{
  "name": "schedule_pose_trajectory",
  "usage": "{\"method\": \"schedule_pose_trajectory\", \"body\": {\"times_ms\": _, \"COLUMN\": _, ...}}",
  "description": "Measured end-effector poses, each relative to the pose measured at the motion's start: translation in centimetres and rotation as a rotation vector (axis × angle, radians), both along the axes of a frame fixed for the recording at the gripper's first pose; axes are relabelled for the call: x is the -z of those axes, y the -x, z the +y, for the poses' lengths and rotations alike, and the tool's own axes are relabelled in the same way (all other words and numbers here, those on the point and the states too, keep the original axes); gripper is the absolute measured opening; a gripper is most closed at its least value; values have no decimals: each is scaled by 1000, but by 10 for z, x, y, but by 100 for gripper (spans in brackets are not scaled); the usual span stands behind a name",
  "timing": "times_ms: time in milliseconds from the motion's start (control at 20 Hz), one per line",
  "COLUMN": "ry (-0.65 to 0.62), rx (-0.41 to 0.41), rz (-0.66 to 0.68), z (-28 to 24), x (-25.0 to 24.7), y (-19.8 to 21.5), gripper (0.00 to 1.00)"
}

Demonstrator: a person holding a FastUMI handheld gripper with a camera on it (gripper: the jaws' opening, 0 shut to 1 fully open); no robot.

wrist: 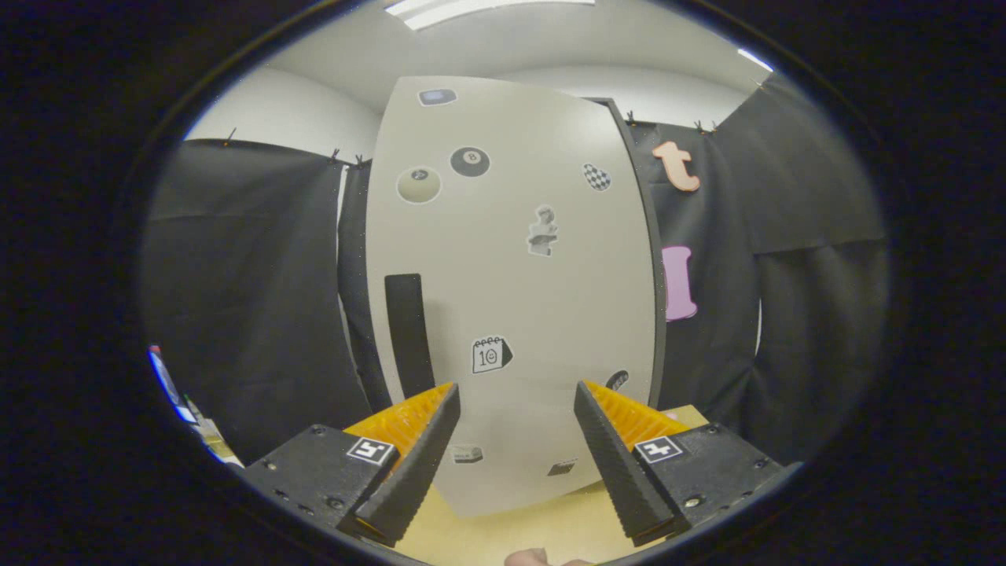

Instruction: Open the shoe cabinet door, grab the shoes and put them into the shoe cabinet, then close the shoe cabinet door.

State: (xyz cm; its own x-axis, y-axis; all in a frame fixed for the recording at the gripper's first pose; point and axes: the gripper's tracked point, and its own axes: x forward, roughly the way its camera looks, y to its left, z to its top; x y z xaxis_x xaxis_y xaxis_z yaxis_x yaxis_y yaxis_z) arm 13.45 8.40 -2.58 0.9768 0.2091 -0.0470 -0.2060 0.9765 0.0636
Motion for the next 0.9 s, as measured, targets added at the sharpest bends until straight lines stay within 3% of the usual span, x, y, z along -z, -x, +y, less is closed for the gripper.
{"method": "schedule_pose_trajectory", "body": {"times_ms": 450, "ry": 28, "rx": 71, "rz": -197, "z": -23, "x": -11, "y": 86, "gripper": 96}}
{"method": "schedule_pose_trajectory", "body": {"times_ms": 750, "ry": 10, "rx": 205, "rz": -167, "z": -70, "x": 1, "y": 117, "gripper": 97}}
{"method": "schedule_pose_trajectory", "body": {"times_ms": 900, "ry": 8, "rx": 233, "rz": -102, "z": -75, "x": 14, "y": 129, "gripper": 97}}
